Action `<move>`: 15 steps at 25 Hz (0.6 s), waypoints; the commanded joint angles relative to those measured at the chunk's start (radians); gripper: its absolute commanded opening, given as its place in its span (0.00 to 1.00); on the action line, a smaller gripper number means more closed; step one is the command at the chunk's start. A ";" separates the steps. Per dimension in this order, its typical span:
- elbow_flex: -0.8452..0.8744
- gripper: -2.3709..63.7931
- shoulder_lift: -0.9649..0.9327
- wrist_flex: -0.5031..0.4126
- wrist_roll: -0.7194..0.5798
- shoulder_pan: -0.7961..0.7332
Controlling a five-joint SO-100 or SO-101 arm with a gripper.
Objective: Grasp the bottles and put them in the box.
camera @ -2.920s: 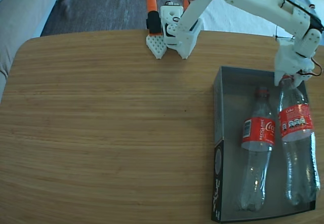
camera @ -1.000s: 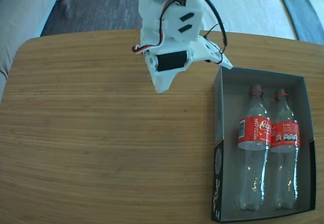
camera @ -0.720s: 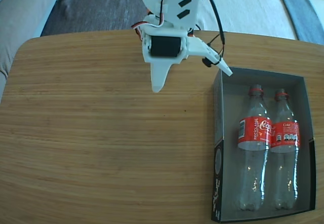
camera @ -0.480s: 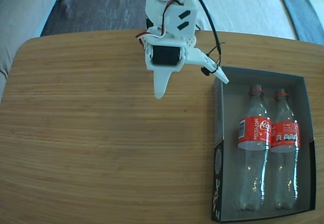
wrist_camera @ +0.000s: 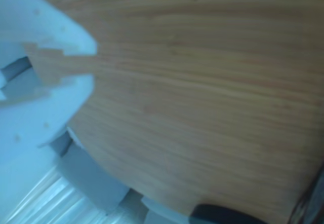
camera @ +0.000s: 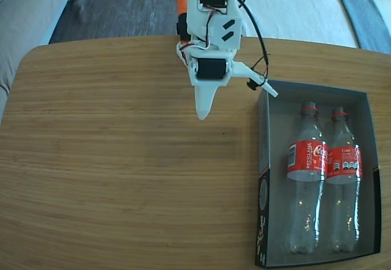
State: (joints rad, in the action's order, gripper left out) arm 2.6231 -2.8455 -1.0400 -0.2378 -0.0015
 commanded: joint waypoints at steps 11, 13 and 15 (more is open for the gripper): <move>0.083 0.03 -0.196 -0.002 0.245 0.000; 0.086 0.03 -0.212 -0.015 0.302 0.000; 0.106 0.03 -0.236 -0.028 0.305 0.000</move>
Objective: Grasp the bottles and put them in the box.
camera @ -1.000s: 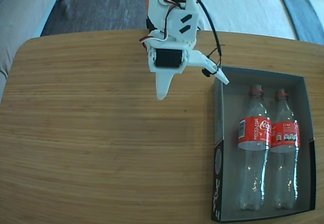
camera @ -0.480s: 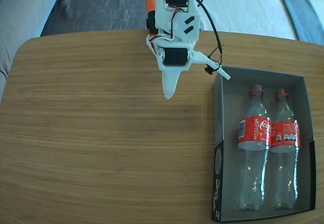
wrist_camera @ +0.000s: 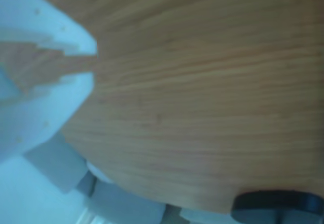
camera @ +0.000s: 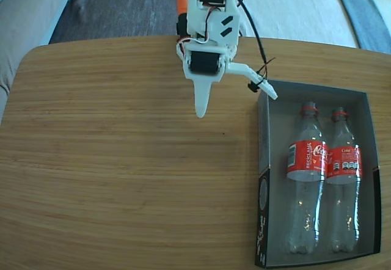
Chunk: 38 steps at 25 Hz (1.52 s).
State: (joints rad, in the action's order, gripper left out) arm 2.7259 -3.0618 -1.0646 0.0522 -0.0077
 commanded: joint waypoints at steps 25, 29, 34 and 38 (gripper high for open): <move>0.109 0.03 -0.181 -0.015 0.008 0.000; 0.109 0.03 -0.181 -0.015 0.008 0.000; 0.109 0.03 -0.181 -0.015 0.008 0.000; 0.109 0.03 -0.181 -0.015 0.008 0.000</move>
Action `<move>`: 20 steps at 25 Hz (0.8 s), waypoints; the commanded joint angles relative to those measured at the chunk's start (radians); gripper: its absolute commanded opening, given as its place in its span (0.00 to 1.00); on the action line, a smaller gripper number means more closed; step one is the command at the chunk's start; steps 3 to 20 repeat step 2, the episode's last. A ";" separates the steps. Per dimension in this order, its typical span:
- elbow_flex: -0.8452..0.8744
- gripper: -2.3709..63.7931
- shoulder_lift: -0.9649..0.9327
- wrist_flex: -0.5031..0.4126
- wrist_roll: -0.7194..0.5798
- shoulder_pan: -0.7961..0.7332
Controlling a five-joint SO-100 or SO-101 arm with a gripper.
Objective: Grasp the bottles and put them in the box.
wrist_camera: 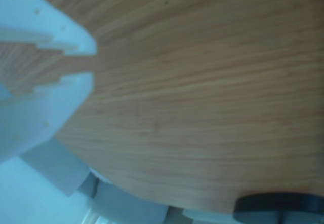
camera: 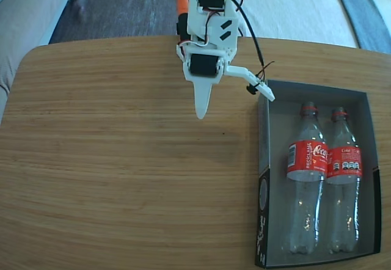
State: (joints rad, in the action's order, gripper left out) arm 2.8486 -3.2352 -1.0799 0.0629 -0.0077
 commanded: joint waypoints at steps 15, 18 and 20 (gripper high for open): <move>-0.014 0.03 -0.008 0.000 -0.003 0.000; -0.014 0.03 -0.008 0.000 -0.003 0.000; -0.014 0.03 -0.008 0.000 -0.003 0.000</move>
